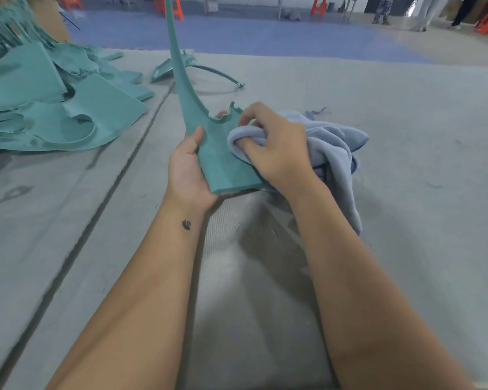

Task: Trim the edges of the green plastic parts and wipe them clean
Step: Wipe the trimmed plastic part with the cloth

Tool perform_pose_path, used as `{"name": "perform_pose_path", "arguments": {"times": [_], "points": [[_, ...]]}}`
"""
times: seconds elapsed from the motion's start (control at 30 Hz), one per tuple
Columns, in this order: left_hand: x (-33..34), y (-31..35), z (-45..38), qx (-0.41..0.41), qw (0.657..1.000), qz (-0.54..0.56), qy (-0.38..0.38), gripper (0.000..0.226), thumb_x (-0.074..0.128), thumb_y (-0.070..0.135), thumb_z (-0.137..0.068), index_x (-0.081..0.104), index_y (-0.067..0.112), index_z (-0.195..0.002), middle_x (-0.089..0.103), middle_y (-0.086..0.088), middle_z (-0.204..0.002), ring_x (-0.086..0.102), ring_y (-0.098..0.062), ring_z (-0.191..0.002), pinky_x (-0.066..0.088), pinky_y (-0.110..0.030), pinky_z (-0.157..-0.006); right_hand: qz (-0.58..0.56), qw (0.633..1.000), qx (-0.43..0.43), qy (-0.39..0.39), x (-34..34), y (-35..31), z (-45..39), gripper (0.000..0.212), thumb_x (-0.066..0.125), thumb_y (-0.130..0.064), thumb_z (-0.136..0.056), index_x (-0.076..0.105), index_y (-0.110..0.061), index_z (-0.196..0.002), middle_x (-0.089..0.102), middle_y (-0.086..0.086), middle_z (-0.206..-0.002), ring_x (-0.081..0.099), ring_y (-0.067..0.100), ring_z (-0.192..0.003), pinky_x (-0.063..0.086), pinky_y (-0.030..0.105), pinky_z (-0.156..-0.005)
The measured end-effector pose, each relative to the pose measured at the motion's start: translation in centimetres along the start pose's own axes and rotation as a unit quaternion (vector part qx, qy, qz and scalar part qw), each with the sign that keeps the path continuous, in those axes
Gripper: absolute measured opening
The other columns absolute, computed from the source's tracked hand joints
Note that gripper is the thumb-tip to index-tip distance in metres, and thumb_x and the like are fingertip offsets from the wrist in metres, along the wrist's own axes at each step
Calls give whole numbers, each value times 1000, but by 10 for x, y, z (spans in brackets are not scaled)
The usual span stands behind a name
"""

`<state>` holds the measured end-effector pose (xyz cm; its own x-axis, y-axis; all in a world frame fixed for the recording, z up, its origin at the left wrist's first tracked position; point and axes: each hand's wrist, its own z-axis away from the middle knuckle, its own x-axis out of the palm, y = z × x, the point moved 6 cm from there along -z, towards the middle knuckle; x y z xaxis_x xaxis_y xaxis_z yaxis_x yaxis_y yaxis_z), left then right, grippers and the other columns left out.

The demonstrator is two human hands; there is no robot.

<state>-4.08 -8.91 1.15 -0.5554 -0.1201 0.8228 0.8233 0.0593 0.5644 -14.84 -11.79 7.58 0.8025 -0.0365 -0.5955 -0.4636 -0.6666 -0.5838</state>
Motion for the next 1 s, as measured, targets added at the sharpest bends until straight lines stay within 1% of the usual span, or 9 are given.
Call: {"name": "perform_pose_path", "arguments": {"times": [0.13,0.3,0.4,0.53,0.6,0.73,0.8,0.9,1.0], "points": [[-22,13,-3,36,996,-12,86,40,34,32,-101,64,7,-111,71,-17,-108,70,-34,-95,53,-46,-87,40,999,8,-25,1,3,0,7,59,-27,-84,63,-20,-85,53,-10,-59,56,17,-69,47,48,-80],[-43,28,2,11,982,-104,159,29,40,15,-95,67,7,-90,74,-12,-80,72,-28,-66,57,-34,-53,53,998,45,-4,-5,11,-3,9,56,-28,-85,61,-20,-83,53,-9,-54,58,20,-64,49,47,-78],[-34,24,3,-9,989,-102,110,36,38,17,-92,73,9,-87,74,-11,-89,72,-27,-74,59,-36,-64,51,999,10,-16,-1,6,-1,9,58,-28,-81,62,-20,-79,54,-8,-54,56,17,-63,48,42,-73],[-15,19,0,17,1000,-4,13,30,34,31,-96,58,15,-101,59,-13,-130,61,-32,-102,48,-44,-96,149,986,-32,-73,22,-1,0,8,56,-26,-81,57,-23,-73,45,-8,-52,43,12,-56,34,34,-77],[-11,14,-1,17,1000,18,-4,29,36,35,-98,60,18,-97,60,-14,-132,64,-32,-98,50,-46,-92,177,981,-26,-78,30,1,-1,9,54,-25,-84,54,-24,-75,46,-7,-55,37,11,-56,23,33,-76],[-6,0,-1,-18,1000,-11,13,35,49,41,-93,76,20,-88,73,-10,-83,72,-24,-74,59,-37,-66,201,979,-4,-38,37,-5,-9,14,51,-33,-92,51,-26,-80,64,-3,-77,51,21,-75,25,35,-81],[-11,-5,-3,-32,998,-19,58,39,44,45,-98,73,19,-101,73,-7,-84,73,-23,-76,58,-34,-65,234,972,-16,4,40,-14,-14,16,50,-32,-93,44,-27,-79,67,0,-83,57,24,-83,24,36,-77],[-14,-9,-7,-45,994,-43,88,55,38,46,-101,78,13,-82,74,-8,-86,73,-23,-76,58,-33,-61,249,968,-21,21,46,-18,-20,14,49,-25,-92,40,-27,-81,65,0,-84,58,26,-87,25,37,-76],[-13,-10,-8,-47,992,-68,91,48,40,43,-102,73,13,-86,74,-9,-83,73,-23,-72,57,-32,-57,250,968,-10,8,48,-12,-24,19,48,-20,-90,36,-22,-76,46,-4,-64,45,24,-74,21,36,-73]]}}
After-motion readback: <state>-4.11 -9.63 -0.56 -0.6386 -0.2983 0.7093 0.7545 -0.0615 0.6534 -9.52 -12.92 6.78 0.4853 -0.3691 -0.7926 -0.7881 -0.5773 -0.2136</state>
